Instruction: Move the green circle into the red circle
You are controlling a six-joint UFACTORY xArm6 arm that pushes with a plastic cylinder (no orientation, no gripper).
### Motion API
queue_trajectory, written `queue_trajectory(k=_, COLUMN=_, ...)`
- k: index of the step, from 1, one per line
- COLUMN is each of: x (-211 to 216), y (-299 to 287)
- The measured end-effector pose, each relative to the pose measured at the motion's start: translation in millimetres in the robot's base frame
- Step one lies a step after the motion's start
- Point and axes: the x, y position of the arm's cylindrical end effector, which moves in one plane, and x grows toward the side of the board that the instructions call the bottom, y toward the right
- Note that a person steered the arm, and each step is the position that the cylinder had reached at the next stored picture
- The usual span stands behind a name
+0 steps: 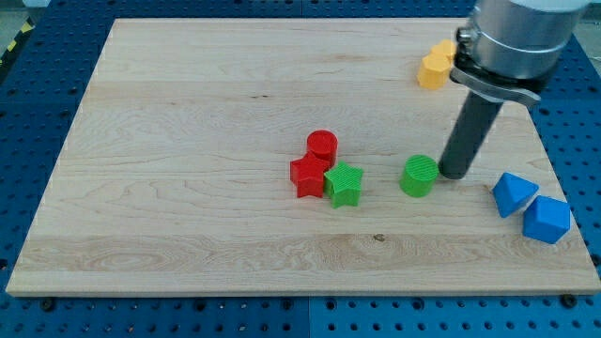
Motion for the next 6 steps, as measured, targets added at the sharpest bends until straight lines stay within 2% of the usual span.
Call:
queue_trajectory(k=1, x=15.7, y=7.0)
queue_trajectory(k=6, x=15.9, y=4.8)
